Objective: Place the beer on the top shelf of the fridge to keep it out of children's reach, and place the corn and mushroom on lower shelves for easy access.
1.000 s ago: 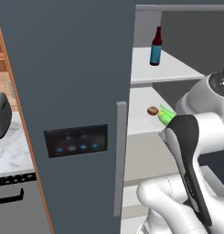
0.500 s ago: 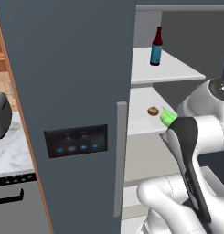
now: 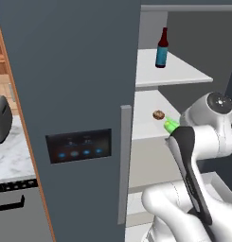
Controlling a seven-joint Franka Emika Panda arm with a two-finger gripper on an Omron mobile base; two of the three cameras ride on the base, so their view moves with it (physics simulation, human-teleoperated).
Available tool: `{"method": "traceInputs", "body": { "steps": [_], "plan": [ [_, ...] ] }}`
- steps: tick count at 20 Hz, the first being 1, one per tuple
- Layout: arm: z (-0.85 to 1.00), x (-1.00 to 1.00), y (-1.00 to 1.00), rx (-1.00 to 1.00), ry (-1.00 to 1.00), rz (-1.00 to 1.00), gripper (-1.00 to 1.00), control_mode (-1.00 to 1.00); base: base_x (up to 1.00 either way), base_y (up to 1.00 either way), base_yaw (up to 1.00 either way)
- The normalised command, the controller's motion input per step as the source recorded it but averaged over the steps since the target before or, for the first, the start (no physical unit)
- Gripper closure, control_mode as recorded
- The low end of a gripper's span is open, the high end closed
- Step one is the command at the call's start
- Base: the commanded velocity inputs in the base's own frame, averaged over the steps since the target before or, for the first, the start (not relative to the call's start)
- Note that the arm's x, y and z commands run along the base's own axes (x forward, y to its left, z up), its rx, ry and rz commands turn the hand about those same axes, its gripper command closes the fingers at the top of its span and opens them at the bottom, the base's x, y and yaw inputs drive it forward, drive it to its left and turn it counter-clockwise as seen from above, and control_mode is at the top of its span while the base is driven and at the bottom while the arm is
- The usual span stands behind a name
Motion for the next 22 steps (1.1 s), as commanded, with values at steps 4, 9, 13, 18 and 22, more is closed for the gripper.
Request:
{"method": "traceInputs", "body": {
  "steps": [4,9,13,18,22],
  "plan": [
    [-0.36,0.44,-0.01,0.0,0.0,0.03,1.0,-1.0,0.0,0.0,0.0],
    [-0.38,0.36,-0.09,0.0,0.0,0.05,1.0,-1.0,0.0,0.0,0.0],
    [-0.3,0.34,-0.09,0.0,0.0,0.06,1.0,-1.0,0.0,0.0,0.0],
    [-0.13,0.4,-0.04,-0.02,0.0,0.03,1.0,-1.0,0.0,0.0,0.0],
    [-0.05,0.46,-0.06,-0.02,0.01,0.01,1.0,-1.0,0.0,0.0,0.0]
  ]
}}
